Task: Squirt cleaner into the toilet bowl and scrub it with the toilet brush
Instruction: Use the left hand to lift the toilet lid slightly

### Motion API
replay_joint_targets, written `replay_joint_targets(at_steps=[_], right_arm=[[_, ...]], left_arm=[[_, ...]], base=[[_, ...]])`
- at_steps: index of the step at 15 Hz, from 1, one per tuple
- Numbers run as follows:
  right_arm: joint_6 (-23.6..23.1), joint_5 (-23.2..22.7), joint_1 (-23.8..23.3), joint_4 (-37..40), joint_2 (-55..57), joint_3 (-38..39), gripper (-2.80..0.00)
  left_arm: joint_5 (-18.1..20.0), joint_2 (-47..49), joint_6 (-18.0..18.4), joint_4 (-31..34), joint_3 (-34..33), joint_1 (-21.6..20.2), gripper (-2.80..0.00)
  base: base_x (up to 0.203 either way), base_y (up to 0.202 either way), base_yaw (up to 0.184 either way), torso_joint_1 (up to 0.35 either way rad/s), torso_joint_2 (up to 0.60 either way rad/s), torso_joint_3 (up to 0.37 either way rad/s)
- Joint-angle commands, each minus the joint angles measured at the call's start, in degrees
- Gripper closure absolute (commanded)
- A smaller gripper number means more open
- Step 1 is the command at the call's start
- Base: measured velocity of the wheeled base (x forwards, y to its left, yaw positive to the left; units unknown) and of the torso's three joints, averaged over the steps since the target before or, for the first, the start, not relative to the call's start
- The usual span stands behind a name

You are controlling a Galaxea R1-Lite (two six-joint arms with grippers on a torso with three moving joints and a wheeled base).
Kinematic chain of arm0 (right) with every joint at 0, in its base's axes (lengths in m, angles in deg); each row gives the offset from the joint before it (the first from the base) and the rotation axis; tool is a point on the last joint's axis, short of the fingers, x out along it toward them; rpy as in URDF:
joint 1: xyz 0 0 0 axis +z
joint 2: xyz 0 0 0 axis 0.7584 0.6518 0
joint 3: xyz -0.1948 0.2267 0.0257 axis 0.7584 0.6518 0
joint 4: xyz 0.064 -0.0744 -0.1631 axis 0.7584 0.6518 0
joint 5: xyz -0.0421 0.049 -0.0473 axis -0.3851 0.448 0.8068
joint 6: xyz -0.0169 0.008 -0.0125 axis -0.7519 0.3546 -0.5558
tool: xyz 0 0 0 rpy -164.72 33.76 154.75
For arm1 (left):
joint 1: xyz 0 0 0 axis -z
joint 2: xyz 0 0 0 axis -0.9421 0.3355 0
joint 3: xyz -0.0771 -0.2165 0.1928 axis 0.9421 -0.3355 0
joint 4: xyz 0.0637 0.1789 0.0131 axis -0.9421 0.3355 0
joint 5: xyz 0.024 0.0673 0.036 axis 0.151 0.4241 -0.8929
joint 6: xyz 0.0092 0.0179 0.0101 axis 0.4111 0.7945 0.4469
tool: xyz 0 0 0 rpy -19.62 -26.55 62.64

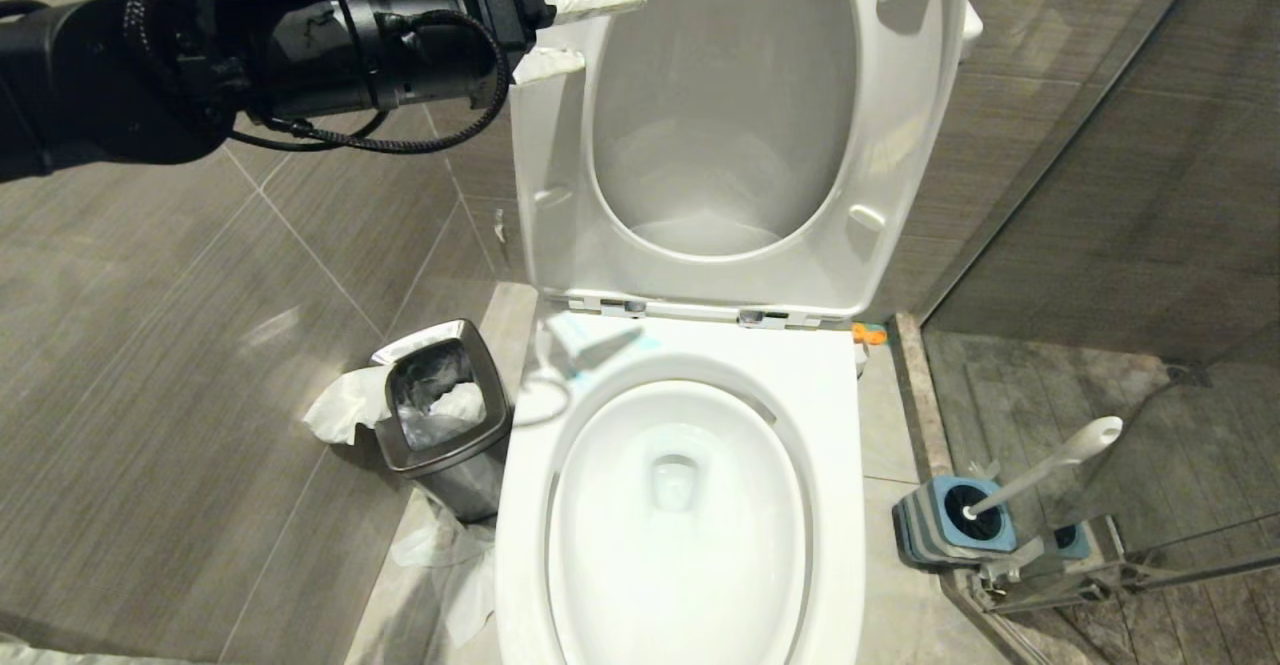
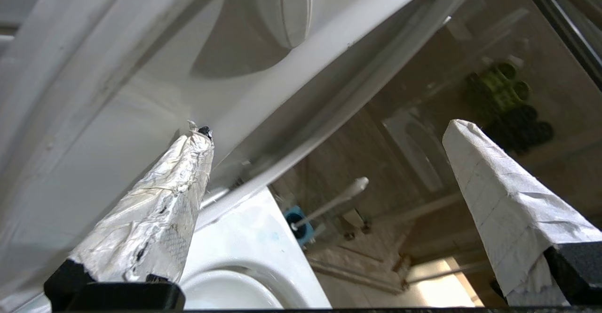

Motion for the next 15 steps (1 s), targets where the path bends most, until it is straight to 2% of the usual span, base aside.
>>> replay_joint_targets(at_steps=[1,7,10,13,15], right_arm=[[0.01,-0.01,0.0,0.0,0.05,-0.02,0.0],[0.01,-0.01,0.0,0.0,0.05,0.02,0.0],[0.01,-0.01,0.0,0.0,0.05,0.02,0.0],[0.01,-0.01,0.0,0.0,0.05,0.02,0.0],[0.01,-0.01,0.0,0.0,0.05,0.02,0.0]], left_arm=[[-2.24,1.16,-0.27,-1.48,-0.06,0.21,-2.8],[-6.94,3.34,-0.29,-7.14,0.03,1.2,-2.8],[-7.23,3.77,-0.46,-8.76,0.01,1.43,-2.8],[-7.08,2.29,-2.82,-9.1,0.02,1.44,-2.8],[-6.31,0.1,-6.89,-8.93,-0.05,1.49,-2.8]], base=[[0.0,0.0,0.0,0.0,0.0,0.0],[0.0,0.0,0.0,0.0,0.0,0.0],[0.0,0.0,0.0,0.0,0.0,0.0],[0.0,0.0,0.0,0.0,0.0,0.0],[0.0,0.0,0.0,0.0,0.0,0.0]])
